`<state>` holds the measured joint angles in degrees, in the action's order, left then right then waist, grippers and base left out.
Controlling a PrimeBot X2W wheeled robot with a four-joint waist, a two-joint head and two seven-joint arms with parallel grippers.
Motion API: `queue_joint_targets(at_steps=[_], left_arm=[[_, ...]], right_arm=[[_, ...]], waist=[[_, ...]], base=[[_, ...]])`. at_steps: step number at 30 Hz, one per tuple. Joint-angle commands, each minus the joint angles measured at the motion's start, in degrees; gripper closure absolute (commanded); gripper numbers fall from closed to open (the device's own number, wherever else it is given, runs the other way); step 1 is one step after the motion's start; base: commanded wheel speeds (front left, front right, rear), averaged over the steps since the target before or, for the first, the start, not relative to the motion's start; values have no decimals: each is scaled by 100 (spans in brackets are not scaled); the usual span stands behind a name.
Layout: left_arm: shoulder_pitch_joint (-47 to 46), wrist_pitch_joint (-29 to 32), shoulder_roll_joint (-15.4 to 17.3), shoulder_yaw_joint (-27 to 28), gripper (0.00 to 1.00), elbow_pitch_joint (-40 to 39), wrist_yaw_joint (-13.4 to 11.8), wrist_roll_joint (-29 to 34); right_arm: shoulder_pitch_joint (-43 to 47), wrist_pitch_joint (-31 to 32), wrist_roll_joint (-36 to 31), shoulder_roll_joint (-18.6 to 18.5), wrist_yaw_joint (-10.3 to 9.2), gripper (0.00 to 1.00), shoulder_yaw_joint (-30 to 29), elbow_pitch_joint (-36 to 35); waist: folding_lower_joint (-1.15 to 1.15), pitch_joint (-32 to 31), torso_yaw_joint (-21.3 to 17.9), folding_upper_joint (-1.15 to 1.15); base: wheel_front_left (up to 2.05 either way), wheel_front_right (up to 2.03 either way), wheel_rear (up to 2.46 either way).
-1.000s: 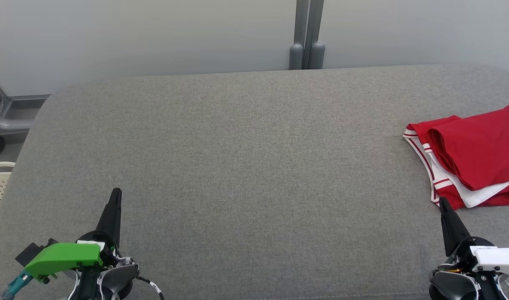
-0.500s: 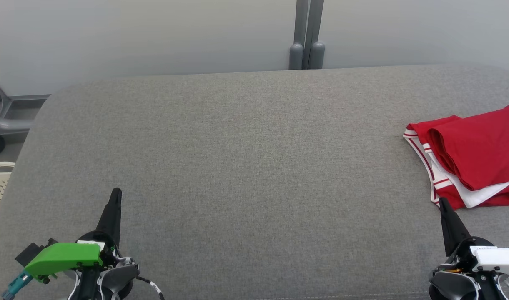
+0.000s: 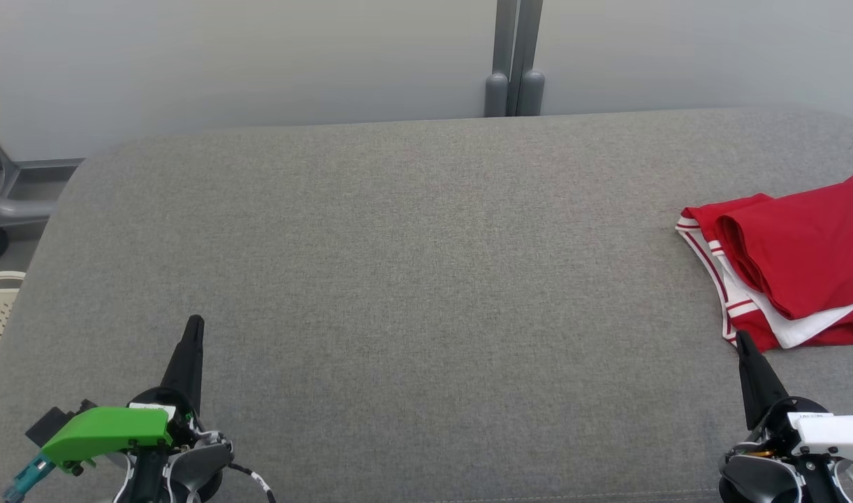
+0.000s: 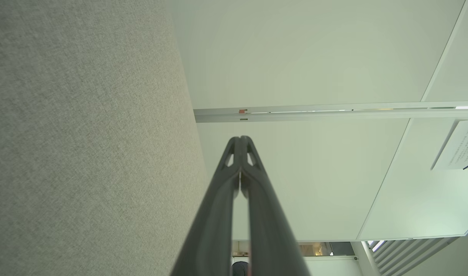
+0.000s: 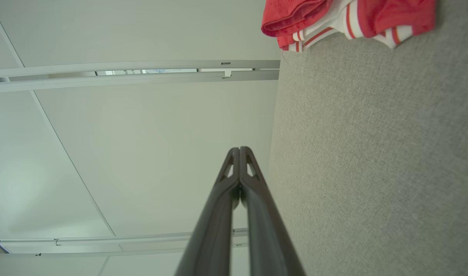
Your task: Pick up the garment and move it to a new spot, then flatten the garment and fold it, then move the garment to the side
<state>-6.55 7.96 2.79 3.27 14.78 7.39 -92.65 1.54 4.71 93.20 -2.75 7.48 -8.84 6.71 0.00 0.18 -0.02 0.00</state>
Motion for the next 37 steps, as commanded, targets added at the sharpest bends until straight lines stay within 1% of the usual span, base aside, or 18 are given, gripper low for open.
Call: queue_joint_targets(at_steps=[1,37], left_arm=[[-75,-3,2,13,100,-24,35,-16],[-75,-4,2,11,100,-25,36,-17]], right_arm=[[-37,13,20,-24,2,100,-13,-28],[-37,13,21,-24,2,100,-13,-28]], waist=[[0,0,0,0],[0,0,0,0]], base=[[0,0,0],[0,0,0]])
